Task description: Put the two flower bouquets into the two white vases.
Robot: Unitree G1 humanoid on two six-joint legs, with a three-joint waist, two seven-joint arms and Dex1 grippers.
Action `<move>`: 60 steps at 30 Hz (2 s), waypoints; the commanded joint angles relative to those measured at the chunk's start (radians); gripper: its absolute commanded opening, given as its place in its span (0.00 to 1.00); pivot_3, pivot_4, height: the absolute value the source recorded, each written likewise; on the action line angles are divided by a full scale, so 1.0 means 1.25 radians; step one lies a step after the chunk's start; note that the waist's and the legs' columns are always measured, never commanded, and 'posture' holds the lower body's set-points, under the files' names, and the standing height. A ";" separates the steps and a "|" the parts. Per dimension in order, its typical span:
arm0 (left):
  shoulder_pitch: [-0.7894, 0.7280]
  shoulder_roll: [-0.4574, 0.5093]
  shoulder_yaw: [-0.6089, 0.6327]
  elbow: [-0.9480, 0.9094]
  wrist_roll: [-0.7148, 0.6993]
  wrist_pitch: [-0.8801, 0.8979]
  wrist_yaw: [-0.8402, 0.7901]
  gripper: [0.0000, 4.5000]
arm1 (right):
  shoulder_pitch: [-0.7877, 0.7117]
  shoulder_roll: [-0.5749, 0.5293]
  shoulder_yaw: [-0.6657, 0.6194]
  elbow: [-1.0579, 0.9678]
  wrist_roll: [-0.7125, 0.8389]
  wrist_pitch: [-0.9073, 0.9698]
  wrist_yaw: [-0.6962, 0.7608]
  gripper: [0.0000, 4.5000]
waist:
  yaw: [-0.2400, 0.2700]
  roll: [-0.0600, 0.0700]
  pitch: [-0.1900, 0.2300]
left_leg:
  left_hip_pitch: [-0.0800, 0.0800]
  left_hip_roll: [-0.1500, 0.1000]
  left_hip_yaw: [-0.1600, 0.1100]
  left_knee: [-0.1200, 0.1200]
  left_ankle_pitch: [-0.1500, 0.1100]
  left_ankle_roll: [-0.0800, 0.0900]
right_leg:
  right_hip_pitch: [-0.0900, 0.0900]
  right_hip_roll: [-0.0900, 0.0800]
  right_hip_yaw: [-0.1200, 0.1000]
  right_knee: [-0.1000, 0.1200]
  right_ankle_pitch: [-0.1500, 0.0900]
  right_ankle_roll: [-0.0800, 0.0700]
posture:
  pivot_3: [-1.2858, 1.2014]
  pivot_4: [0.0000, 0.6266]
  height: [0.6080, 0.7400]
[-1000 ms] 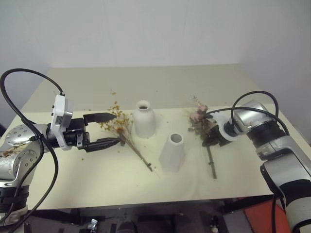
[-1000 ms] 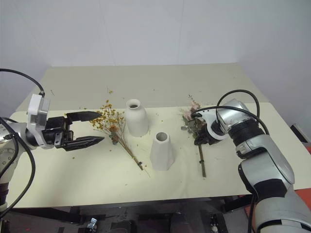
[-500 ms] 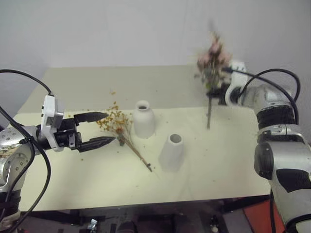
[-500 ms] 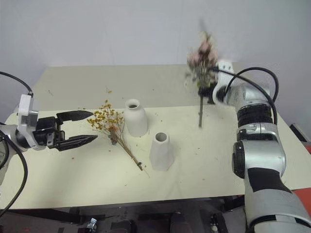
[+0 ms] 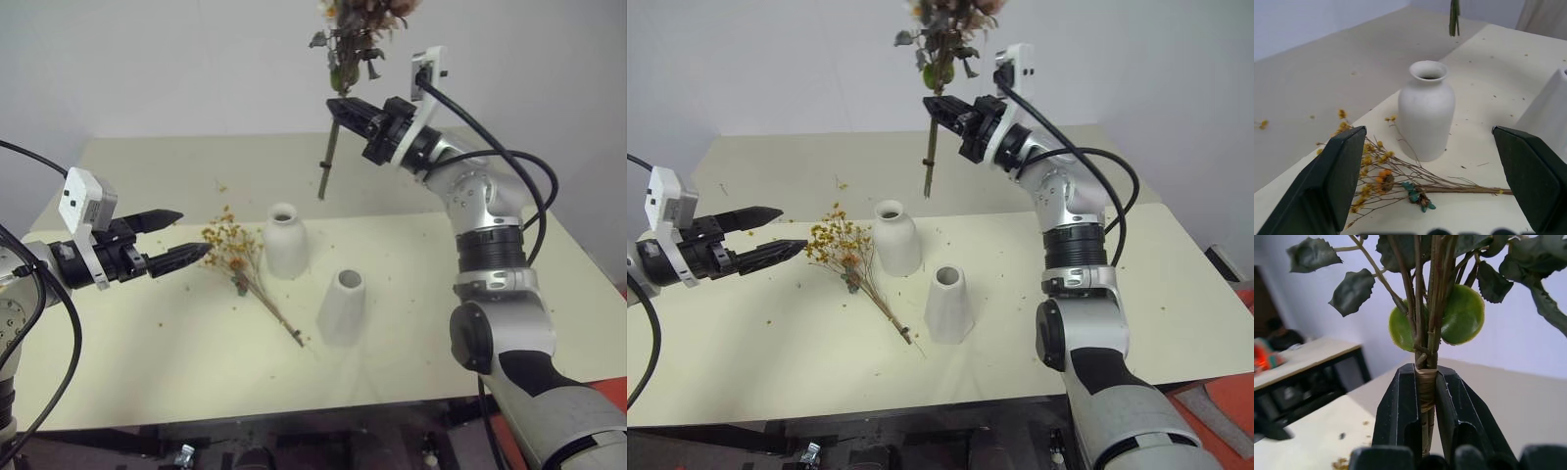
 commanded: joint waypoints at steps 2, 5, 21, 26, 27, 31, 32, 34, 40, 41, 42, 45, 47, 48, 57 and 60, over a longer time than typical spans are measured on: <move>0.007 0.000 0.036 -0.032 -0.016 0.002 0.014 1.00 | 0.000 0.038 0.025 -0.058 0.001 -0.065 0.015 0.05 | 0.000 0.000 0.000 | 0.000 0.000 0.000 0.000 0.000 0.000 | 0.000 0.000 0.000 0.000 0.000 0.000 | 0.52 0.24 1.00; 0.010 0.003 0.037 -0.037 -0.019 0.002 0.018 1.00 | 0.002 0.066 0.046 -0.046 -0.014 -0.098 0.015 0.05 | -0.001 0.000 0.000 | 0.001 0.000 0.000 0.000 0.000 0.000 | 0.000 0.000 0.000 0.002 0.000 0.000 | 0.52 0.24 1.00; 0.024 0.001 0.049 -0.067 -0.035 0.012 0.035 1.00 | 0.016 0.140 0.102 0.068 -0.097 -0.279 0.004 0.05 | -0.002 0.000 0.000 | 0.003 0.000 0.000 0.000 0.000 0.000 | 0.000 0.000 0.000 0.005 0.000 -0.001 | 0.52 0.24 1.00; 0.025 0.000 0.050 -0.075 -0.039 0.016 0.041 1.00 | 0.034 0.144 0.121 0.101 -0.129 -0.320 0.010 0.05 | -0.002 0.000 0.000 | 0.003 0.000 0.000 0.000 0.000 0.000 | 0.000 0.000 0.000 0.005 0.000 -0.001 | 0.52 0.24 1.00; 0.025 0.001 0.049 -0.075 -0.040 0.015 0.042 1.00 | 0.045 0.143 0.131 0.094 -0.137 -0.325 0.017 0.05 | -0.002 0.000 0.000 | 0.003 0.000 0.000 0.000 0.000 0.000 | 0.000 0.000 0.000 0.005 0.000 -0.001 | 0.52 0.24 1.00; 0.024 0.004 0.047 -0.073 -0.042 0.013 0.042 1.00 | 0.089 0.141 0.164 0.050 -0.158 -0.343 0.043 0.05 | -0.002 0.000 0.000 | 0.003 0.000 0.000 0.000 0.000 0.000 | 0.000 0.000 0.000 0.005 0.000 -0.001 | 0.52 0.24 1.00; 0.022 0.004 0.046 -0.072 -0.042 0.012 0.042 1.00 | 0.100 0.141 0.169 0.045 -0.163 -0.348 0.047 0.05 | -0.002 0.000 0.000 | 0.003 0.000 0.000 0.000 0.000 0.000 | 0.000 0.000 0.000 0.005 0.000 -0.001 | 0.52 0.24 1.00; 0.021 0.004 0.044 -0.071 -0.042 0.010 0.042 1.00 | 0.115 0.141 0.177 0.040 -0.171 -0.357 0.049 0.05 | -0.003 0.000 0.000 | 0.003 0.000 0.000 0.000 0.000 0.000 | 0.000 0.000 0.000 0.006 0.000 -0.001 | 0.52 0.24 1.00; 0.013 0.004 0.036 -0.065 -0.040 0.005 0.039 1.00 | 0.133 0.140 0.188 0.030 -0.188 -0.363 0.044 0.05 | -0.002 0.000 0.000 | 0.003 0.000 0.000 0.000 0.000 0.000 | 0.000 0.000 0.000 0.006 0.000 -0.001 | 0.52 0.24 1.00; 0.013 0.004 0.035 -0.065 -0.040 0.005 0.039 1.00 | 0.133 0.140 0.188 0.029 -0.189 -0.363 0.043 0.05 | -0.002 0.000 0.000 | 0.003 0.000 0.000 0.000 0.000 0.000 | 0.000 0.000 0.000 0.006 0.000 -0.001 | 0.52 0.24 1.00; 0.011 0.004 0.034 -0.064 -0.040 0.005 0.039 1.00 | 0.133 0.139 0.189 0.029 -0.191 -0.362 0.042 0.05 | -0.002 0.000 0.000 | 0.003 0.000 0.000 0.000 0.000 0.000 | 0.000 0.000 0.000 0.006 0.000 -0.001 | 0.52 0.24 1.00; 0.009 0.004 0.032 -0.064 -0.040 0.004 0.038 1.00 | 0.136 0.132 0.190 0.021 -0.191 -0.350 0.045 0.34 | -0.002 0.000 0.000 | 0.003 0.000 0.000 0.000 0.000 0.000 | 0.000 0.000 0.000 0.006 0.000 -0.001 | 0.52 0.24 1.00; 0.008 0.004 0.031 -0.062 -0.039 0.003 0.037 1.00 | 0.136 0.127 0.190 0.019 -0.193 -0.348 0.045 0.49 | -0.002 0.000 0.000 | 0.003 0.000 0.000 0.000 0.000 0.000 | 0.000 0.000 0.000 0.006 0.000 -0.001 | 0.52 0.24 1.00; 0.006 0.004 0.030 -0.060 -0.038 0.003 0.036 1.00 | 0.136 0.124 0.190 0.021 -0.196 -0.348 0.042 0.57 | -0.002 0.000 0.000 | 0.003 0.000 0.000 0.000 0.000 0.000 | 0.000 0.000 0.000 0.006 0.000 -0.001 | 0.52 0.24 1.00; 0.008 0.000 0.027 -0.063 -0.038 0.002 0.036 1.00 | 0.170 0.032 0.211 -0.050 -0.196 -0.284 0.127 0.99 | 0.000 0.000 0.000 | 0.003 0.000 0.000 0.000 0.000 0.000 | 0.000 0.000 0.000 0.005 0.000 -0.001 | 0.52 0.24 1.00; 0.018 -0.001 0.034 -0.069 -0.045 0.008 0.036 1.00 | 0.178 -0.021 0.218 -0.076 -0.203 -0.271 0.165 0.99 | -0.001 0.000 0.000 | 0.003 0.000 0.000 0.000 0.000 0.000 | 0.000 0.000 0.000 0.006 0.000 -0.001 | 0.52 0.24 1.00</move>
